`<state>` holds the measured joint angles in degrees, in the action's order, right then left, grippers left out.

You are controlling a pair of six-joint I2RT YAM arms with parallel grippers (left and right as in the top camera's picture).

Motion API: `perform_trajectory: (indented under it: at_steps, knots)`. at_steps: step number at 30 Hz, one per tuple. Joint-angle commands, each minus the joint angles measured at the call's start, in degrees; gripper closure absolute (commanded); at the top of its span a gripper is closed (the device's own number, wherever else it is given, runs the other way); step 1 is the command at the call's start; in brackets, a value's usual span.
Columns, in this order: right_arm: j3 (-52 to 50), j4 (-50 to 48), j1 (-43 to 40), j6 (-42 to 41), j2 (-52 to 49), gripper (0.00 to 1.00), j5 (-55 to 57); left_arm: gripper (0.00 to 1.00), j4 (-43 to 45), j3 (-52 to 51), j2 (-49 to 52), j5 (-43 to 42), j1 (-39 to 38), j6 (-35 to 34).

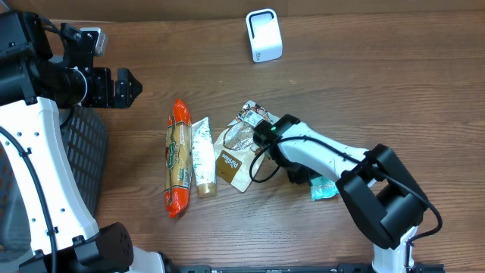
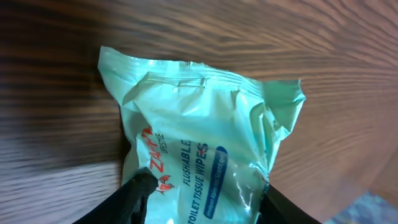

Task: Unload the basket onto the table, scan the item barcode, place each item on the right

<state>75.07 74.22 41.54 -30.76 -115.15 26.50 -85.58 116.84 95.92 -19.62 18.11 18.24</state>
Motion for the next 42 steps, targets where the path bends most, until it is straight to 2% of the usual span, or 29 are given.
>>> perform_trajectory:
  at_steps: [1, 8, 11, 15, 18, 35, 39, 42]
  knots:
    - [0.92, -1.07, 1.55, -0.22, -0.15, 0.42, -1.51, 0.00, 0.13, 0.26, 0.09, -1.16, -0.13, 1.27]
    - [1.88, -0.83, 1.46, -0.24, -0.15, 0.20, 0.44, 0.00, 0.13, 0.26, 0.09, -1.16, -0.13, 1.27]
    - [5.33, 0.74, 1.46, -0.24, -0.02, 0.20, 1.55, 0.00, 0.13, 0.26, 0.09, -1.16, -0.13, 1.27]
    - [11.06, 3.78, 1.49, -0.22, 0.11, 0.20, 0.35, 0.00, 0.13, 0.26, 0.09, -1.16, -0.13, 1.27]
    - [11.37, 2.86, 1.49, 0.87, 0.11, 0.22, -5.05, 0.00, 0.13, 0.26, 0.09, -1.09, -0.13, 1.27]
    - [-2.40, -6.58, 0.02, 0.68, 0.11, 0.31, -8.59, 0.01, 0.13, 0.26, 0.09, -0.81, -0.13, 1.27]
    - [-5.18, -8.39, -1.07, 0.66, 0.11, 0.35, -8.59, 0.00, 0.13, 0.26, 0.09, -0.81, -0.13, 1.27]
    - [-7.06, -9.60, -1.84, 0.66, 0.11, 0.42, -8.59, 0.01, 0.13, 0.26, 0.09, -0.81, -0.13, 1.27]
